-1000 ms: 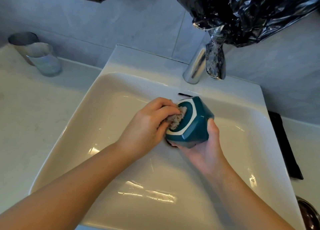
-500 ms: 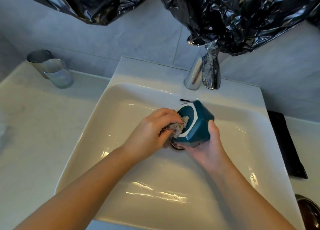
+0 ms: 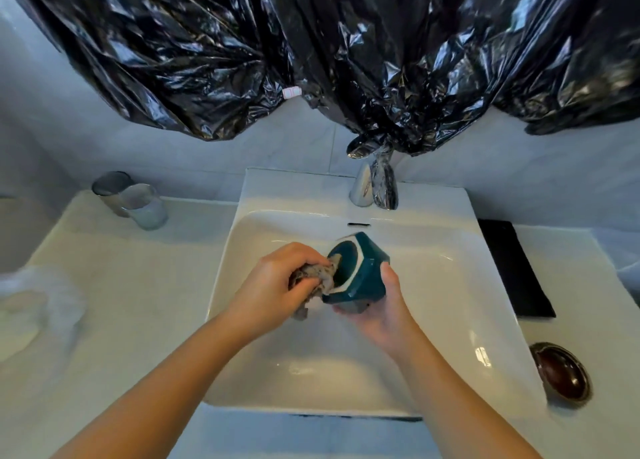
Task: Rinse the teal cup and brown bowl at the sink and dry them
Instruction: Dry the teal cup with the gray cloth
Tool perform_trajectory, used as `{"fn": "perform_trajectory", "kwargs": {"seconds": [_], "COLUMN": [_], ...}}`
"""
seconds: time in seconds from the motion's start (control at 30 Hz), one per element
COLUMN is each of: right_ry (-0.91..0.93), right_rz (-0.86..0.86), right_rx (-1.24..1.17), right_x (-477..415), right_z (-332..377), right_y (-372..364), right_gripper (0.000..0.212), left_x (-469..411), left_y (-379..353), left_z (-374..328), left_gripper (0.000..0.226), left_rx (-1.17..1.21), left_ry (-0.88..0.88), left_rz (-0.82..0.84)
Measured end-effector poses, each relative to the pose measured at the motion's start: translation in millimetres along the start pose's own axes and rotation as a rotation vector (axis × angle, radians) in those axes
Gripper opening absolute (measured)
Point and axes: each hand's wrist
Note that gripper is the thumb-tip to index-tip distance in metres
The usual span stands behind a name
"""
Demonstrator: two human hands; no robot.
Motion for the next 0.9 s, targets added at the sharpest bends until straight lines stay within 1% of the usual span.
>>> {"fn": "perform_trajectory", "kwargs": {"seconds": [0.07,0.1,0.17,0.27,0.3,0.33,0.4,0.47,0.53,0.63,0.7,0.77,0.83,0.9], "right_ry": [-0.031,-0.03,-0.028,-0.049,-0.063,-0.075,-0.096,-0.094,-0.082,-0.085,-0.089,-0.089,-0.087,-0.08], "right_rz": [-0.088,-0.115,-0.131,-0.192,-0.224,-0.261,-0.323,-0.344,-0.343,-0.374,-0.385,-0.382,-0.393,-0.409], "right_rx": [-0.175,-0.216,-0.239,-0.264,-0.273,-0.287,-0.314,-0.337,-0.336,-0.326,-0.305,-0.281,-0.279,-0.252], "right_x": [5.4,7.8,12.4,17.5,19.7,21.6,25.3,27.8,29.1,27.7,25.2,22.7,20.2,16.7], "right_z": [-3.4,-4.5,-8.1,-19.0,-23.1,-27.3,-34.1,-38.4,-39.7,-39.3,-38.5,-37.5,-35.4,-32.4], "right_y": [-5.2,-8.6,-17.4,-27.2,-31.1,-34.4,-39.7,-43.8,-48.8,-51.5,-52.0,-52.3,-52.3,-51.4], "right_gripper": [0.097,0.096,0.091,0.097,0.095,0.088,0.066,0.054,0.05,0.051,0.053,0.055,0.053,0.056], "left_x": [12.4,17.9,27.3,38.1,40.7,42.4,43.2,42.4,41.9,43.9,46.3,47.3,44.0,35.2], "left_y": [21.9,33.4,55.3,79.3,84.8,89.4,95.0,96.3,94.6,87.3,81.9,78.4,80.0,85.3], "left_z": [3.5,8.3,23.1,45.4,50.7,55.5,68.6,92.5,121.3,158.4,171.1,177.2,172.0,156.0], "left_gripper": [0.027,0.026,0.026,0.025,0.024,0.023,0.019,0.017,0.018,0.033,0.042,0.046,0.048,0.045], "left_rx": [-0.026,-0.048,-0.09,-0.145,-0.15,-0.127,-0.026,0.036,0.007,-0.042,-0.089,-0.099,-0.074,-0.027], "left_ry": [0.046,0.074,0.135,0.224,0.266,0.33,0.464,0.563,0.639,0.743,0.801,0.841,0.846,0.783], "left_rz": [-0.102,-0.153,-0.227,-0.283,-0.312,-0.343,-0.378,-0.352,-0.304,-0.189,-0.084,-0.026,-0.059,-0.189]}}
Point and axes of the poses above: each hand's wrist, its own x-axis away from the middle knuckle, its own y-axis out of the back of the hand, z = x × y, and after that the axes turned 2 degrees about x, right-handed
